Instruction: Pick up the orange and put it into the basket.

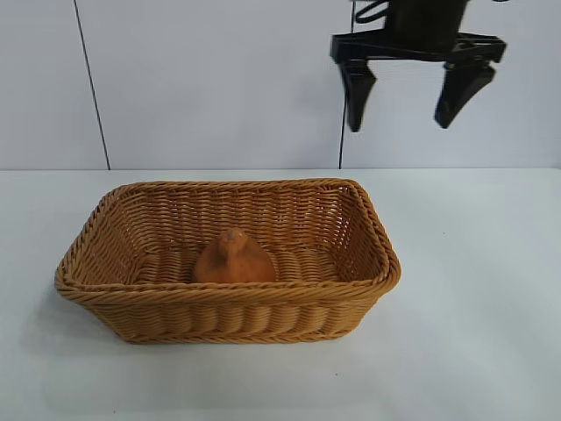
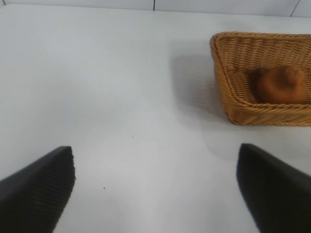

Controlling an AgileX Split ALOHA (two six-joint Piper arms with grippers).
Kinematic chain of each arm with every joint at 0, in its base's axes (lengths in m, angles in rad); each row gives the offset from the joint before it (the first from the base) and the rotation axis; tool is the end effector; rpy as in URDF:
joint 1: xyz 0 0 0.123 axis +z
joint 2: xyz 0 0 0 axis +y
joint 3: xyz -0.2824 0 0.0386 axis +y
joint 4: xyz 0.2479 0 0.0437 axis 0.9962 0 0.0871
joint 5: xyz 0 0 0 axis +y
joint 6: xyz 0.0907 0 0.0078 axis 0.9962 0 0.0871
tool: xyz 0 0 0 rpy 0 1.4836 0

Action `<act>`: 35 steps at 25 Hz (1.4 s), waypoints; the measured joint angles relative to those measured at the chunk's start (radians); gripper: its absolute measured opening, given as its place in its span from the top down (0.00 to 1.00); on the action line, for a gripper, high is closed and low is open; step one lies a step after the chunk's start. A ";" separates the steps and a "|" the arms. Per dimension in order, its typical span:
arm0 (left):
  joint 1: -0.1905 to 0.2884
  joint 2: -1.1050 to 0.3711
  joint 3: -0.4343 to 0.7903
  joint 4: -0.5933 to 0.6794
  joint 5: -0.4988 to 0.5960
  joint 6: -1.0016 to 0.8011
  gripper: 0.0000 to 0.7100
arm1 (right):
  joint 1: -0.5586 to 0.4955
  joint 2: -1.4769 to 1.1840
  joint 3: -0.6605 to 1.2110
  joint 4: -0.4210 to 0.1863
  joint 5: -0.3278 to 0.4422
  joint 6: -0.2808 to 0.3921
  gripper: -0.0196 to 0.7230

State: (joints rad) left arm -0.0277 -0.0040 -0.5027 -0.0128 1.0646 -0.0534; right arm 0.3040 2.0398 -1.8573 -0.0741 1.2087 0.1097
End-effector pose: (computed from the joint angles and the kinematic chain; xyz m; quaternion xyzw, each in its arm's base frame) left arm -0.0060 -0.0009 0.2776 -0.0107 0.8524 -0.0276 0.5220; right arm 0.4195 0.1250 0.2678 -0.1044 0.9850 -0.0080 0.1375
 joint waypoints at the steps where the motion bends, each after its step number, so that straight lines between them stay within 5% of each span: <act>1: 0.000 0.000 0.000 0.000 0.000 0.000 0.09 | -0.041 0.000 0.000 -0.002 0.000 -0.003 0.04; 9: 0.000 0.000 0.000 0.000 0.000 0.000 0.09 | -0.286 0.000 0.006 -0.007 0.002 -0.022 0.04; 18: 0.000 0.000 0.000 0.000 0.000 0.000 0.09 | -0.294 -0.088 0.234 0.025 0.005 -0.060 0.04; 35: 0.000 0.000 0.000 0.000 0.000 0.000 0.09 | -0.294 -0.740 0.999 0.029 0.001 -0.077 0.04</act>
State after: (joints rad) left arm -0.0277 -0.0040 -0.5027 -0.0128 1.0646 -0.0534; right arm 0.0098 1.2996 -0.8579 -0.0456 1.2098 0.0323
